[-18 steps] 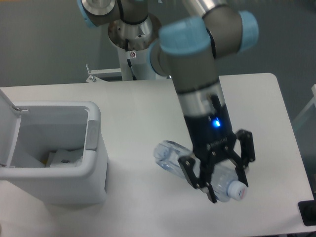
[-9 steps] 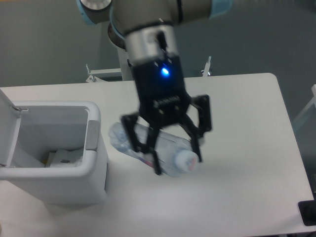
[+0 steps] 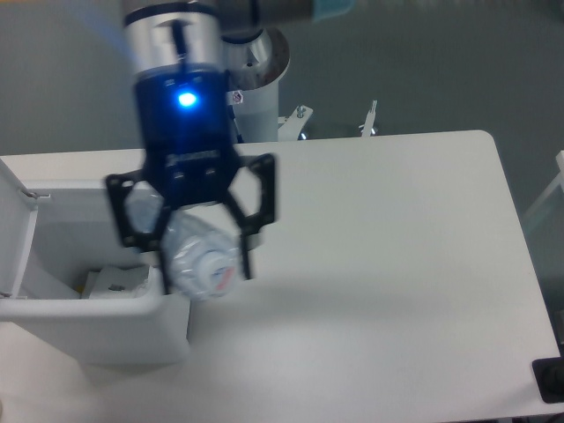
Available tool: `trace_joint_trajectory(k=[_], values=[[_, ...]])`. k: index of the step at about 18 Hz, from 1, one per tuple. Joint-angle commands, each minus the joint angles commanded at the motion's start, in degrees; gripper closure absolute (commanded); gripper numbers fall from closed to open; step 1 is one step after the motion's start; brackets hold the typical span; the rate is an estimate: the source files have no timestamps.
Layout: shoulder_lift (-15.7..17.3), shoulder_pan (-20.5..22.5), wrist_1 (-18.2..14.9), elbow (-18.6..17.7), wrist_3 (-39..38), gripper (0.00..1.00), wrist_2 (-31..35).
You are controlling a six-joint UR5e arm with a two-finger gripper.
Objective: Place the trash in the trash can
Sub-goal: 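Lift the bottle and carry it over the trash bin, then lower the bottle into the bin and open the gripper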
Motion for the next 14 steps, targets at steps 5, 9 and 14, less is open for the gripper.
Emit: trace_joint_trajectory(k=[5, 9, 14], values=[[-0.18, -2.03, 0.09, -2.82, 0.09, 0.28, 0.00], [0.17, -2.82, 0.09, -5.10, 0.62, 0.27, 0.00], [0.96, -3.61, 0.00, -6.42, 0.70, 0.21, 0.09]])
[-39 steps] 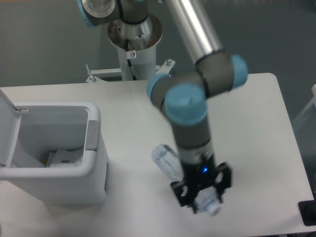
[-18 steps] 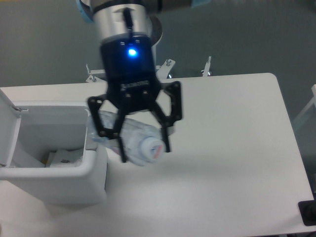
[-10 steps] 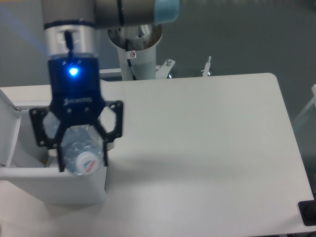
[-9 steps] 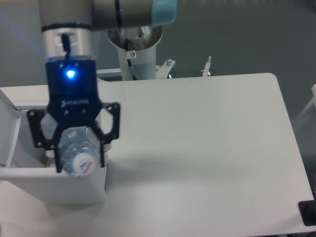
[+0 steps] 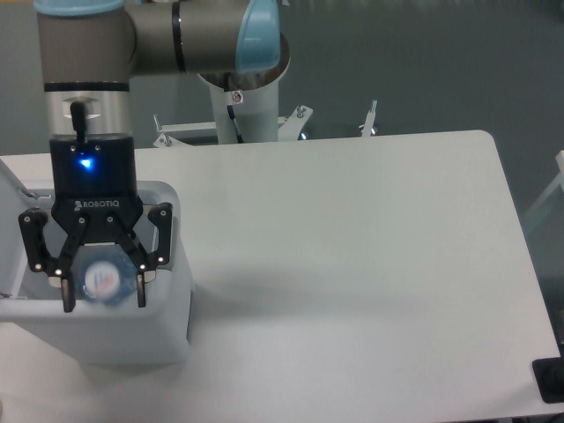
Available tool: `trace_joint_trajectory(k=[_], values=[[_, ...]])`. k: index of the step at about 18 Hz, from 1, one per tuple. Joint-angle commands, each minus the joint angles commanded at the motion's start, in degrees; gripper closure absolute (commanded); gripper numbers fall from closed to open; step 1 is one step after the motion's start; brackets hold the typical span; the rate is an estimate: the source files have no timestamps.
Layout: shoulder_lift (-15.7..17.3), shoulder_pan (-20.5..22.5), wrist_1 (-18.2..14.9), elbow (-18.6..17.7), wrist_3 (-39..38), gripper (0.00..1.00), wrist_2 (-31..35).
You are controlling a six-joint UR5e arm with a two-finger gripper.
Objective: Place the trash in the trash can
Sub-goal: 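Lower the bottle into the bin and open the gripper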
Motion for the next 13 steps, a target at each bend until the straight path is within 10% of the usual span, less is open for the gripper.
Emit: trace_joint_trajectory(k=[3, 13], values=[[0.53, 0.09, -0.09, -0.26, 3.15, 0.00, 0.00], [1.76, 11.50, -0.97, -4.39, 19.06, 0.00, 0.26]])
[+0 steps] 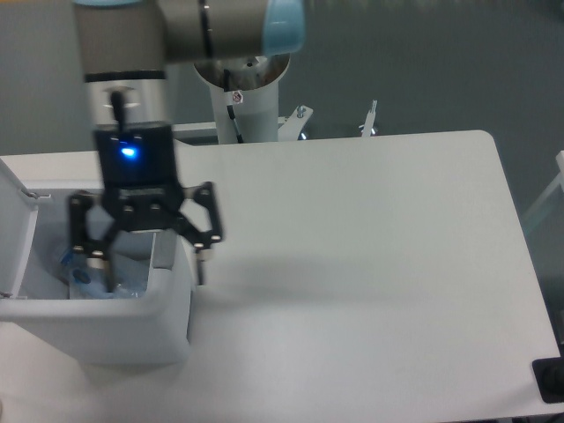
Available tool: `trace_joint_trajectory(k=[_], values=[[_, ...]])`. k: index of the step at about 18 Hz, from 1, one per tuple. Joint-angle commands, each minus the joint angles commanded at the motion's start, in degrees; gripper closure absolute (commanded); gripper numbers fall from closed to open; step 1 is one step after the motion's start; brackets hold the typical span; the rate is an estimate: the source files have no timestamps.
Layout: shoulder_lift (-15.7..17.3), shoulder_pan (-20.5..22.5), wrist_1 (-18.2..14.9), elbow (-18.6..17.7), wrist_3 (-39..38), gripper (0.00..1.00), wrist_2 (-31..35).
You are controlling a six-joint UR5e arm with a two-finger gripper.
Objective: Place the trash in the trash can
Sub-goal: 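Lower the bottle into the bin and open the gripper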
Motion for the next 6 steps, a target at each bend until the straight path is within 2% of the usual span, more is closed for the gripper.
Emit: trace_joint_trajectory(k=[4, 6], values=[[0.44, 3.43, -2.55, -0.54, 10.97, 0.00, 0.17], [0.70, 4.32, -3.69, -0.62, 12.75, 0.00, 0.09]])
